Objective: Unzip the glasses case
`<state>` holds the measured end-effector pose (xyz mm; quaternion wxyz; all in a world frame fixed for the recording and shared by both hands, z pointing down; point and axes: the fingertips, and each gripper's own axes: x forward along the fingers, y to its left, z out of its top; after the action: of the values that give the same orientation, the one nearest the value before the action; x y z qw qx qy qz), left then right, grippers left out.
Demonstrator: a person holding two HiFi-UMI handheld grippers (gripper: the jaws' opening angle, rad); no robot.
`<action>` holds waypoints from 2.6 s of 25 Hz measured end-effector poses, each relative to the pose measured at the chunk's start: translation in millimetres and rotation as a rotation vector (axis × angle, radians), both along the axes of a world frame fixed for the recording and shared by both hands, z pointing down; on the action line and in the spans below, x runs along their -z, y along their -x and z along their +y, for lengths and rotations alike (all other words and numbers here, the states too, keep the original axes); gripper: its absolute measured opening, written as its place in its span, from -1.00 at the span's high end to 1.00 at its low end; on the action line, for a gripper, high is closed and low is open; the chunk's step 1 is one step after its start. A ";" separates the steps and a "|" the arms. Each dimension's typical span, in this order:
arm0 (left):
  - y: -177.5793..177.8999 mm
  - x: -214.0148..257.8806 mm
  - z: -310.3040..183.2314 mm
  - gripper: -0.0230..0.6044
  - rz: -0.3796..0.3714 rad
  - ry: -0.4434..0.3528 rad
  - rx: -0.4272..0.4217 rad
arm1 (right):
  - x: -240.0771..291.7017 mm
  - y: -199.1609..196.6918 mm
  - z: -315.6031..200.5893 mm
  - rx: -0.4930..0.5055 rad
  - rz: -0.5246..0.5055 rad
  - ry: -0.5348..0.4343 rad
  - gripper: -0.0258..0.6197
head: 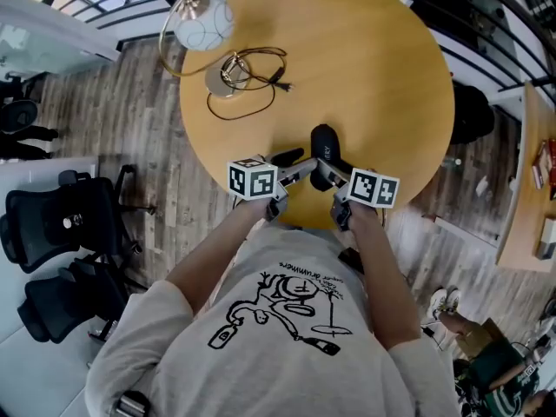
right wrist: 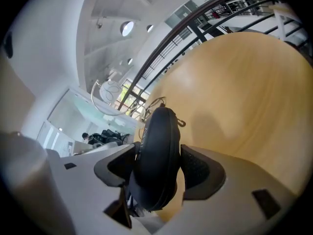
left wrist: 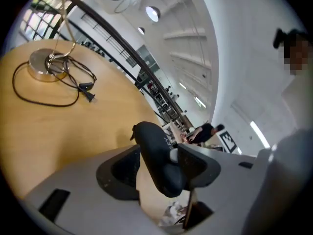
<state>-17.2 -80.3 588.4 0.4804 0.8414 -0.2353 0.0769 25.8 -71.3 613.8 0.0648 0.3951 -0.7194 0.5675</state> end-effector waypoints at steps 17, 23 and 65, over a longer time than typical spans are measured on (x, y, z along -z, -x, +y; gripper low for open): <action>-60.1 48.1 4.3 0.01 0.544 0.371 -0.001 | 68.7 3.7 29.0 0.113 -0.140 -0.127 -0.01; -59.1 42.2 -4.1 0.10 0.492 0.340 0.038 | 76.8 -16.0 33.7 0.107 -0.055 -0.181 -0.03; -48.3 107.8 -13.7 0.21 0.364 0.120 -0.051 | 82.8 -10.1 78.5 0.563 0.630 -0.445 0.85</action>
<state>31.1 -94.0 480.5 0.5622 0.8169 -0.1181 -0.0504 35.9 7.2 531.0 0.3447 0.3422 -0.8478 0.2126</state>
